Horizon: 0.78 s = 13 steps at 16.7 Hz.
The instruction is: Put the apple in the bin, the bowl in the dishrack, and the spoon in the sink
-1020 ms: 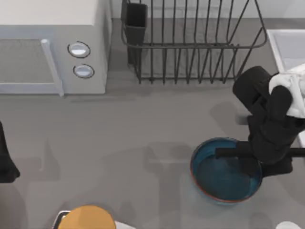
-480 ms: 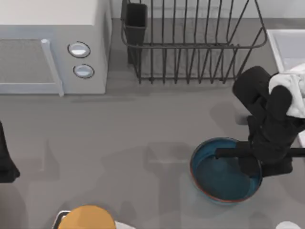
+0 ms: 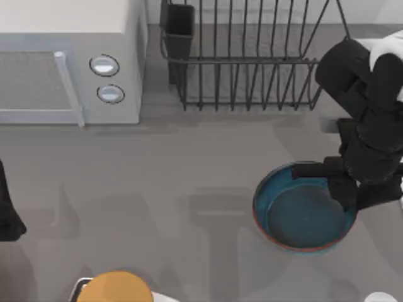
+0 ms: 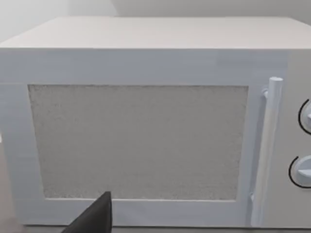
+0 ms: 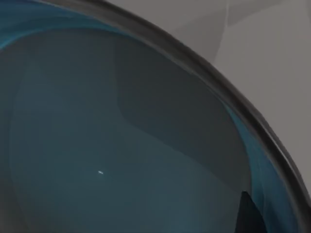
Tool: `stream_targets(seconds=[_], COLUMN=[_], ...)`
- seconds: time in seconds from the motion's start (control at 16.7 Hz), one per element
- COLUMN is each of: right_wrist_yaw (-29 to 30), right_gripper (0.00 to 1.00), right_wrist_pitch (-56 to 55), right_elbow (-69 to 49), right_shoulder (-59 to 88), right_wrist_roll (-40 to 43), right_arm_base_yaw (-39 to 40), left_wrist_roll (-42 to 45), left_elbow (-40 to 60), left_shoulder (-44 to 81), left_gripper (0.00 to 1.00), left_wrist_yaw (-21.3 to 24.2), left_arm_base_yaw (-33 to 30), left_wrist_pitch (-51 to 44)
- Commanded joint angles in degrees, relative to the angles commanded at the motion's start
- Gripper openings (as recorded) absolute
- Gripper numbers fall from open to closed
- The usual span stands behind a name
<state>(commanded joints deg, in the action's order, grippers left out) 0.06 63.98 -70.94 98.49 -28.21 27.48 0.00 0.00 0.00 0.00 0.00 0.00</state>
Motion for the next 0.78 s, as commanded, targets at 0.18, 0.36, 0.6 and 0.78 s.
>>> stream_targets(seconds=[0.18,0.36,0.6,0.78], right_wrist_yaw=[-0.02,-0.02,1.90,8.87], right_gripper=[0.00,0.00,0.00,0.00], right_wrist_pitch=[4.26,4.48,2.43,-4.56], right_elbow=[-3.50,-3.60,-4.03,-5.70], right_shoulder=[-2.30,-2.48,-2.64,-3.79], right_wrist_roll=[0.19,0.23,0.96,3.66], right_arm_base_yaw=[-0.16,-0.19,1.11,4.89], left_wrist_roll=[0.00,0.00,0.00,0.00], left_elbow=[0.00,0.00,0.00,0.00], left_shoulder=[0.00,0.00,0.00,0.00], left_gripper=[1.00,1.00,1.00,1.00], left_wrist_yaw=[0.00,0.00,0.00,0.00], left_arm_base_yaw=[0.00,0.00,0.00,0.00], left_wrist_pitch=[0.00,0.00,0.00,0.00])
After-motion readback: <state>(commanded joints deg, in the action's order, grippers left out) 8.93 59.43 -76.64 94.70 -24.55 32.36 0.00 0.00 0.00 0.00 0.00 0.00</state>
